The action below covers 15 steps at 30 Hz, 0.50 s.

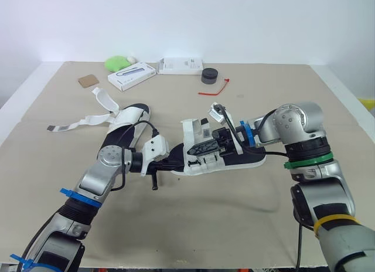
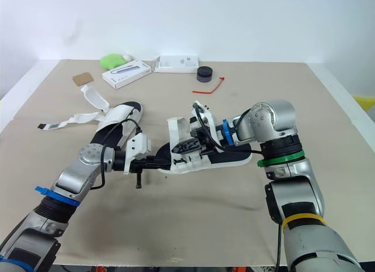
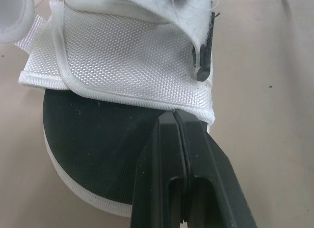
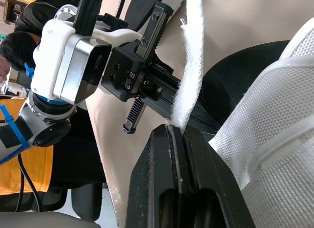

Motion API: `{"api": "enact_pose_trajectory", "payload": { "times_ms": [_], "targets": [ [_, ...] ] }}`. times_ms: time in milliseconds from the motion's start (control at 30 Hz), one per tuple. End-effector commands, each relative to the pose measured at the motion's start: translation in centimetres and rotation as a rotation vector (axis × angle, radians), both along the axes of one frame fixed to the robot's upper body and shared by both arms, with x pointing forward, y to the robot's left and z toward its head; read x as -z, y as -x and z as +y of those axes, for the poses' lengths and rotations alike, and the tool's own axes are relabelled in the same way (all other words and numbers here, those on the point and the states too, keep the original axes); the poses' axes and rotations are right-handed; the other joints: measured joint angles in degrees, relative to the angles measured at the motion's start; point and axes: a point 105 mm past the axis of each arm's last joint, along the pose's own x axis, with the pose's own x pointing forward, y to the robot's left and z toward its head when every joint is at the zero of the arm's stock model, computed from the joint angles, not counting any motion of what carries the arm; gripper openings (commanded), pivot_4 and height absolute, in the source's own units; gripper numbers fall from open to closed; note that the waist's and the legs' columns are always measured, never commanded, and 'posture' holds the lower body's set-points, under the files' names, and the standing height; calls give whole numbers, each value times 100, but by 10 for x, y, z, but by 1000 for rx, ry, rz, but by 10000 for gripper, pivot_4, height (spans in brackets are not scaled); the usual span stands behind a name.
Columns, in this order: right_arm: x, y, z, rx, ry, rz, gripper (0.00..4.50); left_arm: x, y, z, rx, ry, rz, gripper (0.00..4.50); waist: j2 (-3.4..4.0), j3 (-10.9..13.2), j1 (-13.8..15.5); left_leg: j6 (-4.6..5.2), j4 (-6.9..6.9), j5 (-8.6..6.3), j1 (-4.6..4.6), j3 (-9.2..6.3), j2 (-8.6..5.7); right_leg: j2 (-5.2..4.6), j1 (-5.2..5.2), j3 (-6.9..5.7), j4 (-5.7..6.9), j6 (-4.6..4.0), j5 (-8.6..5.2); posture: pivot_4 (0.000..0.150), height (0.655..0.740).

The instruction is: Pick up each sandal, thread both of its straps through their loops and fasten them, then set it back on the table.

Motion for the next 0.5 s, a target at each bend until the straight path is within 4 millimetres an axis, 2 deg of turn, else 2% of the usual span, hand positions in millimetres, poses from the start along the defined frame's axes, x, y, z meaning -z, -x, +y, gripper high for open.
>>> {"api": "enact_pose_trajectory", "payload": {
  "times_ms": [33,300,500],
  "targets": [
    [-5,-4,-2,27,-11,-32,361,0,1,2,-11,-3,-7,0,0,0,0,0,0,0,0,0,0,0,0,0,0,0,0,1500,7400],
    [11,-24,-12,106,60,-105,361,0,3,1,-11,-3,-6,0,1,0,-1,0,0,0,0,2,-1,3,0,0,0,0,0,1500,7400],
    [11,-26,-11,94,70,-134,361,1,3,3,-16,-5,-4,0,1,-1,-1,0,0,0,0,4,-1,3,0,1,0,0,1,1500,7400]
  ]
}}
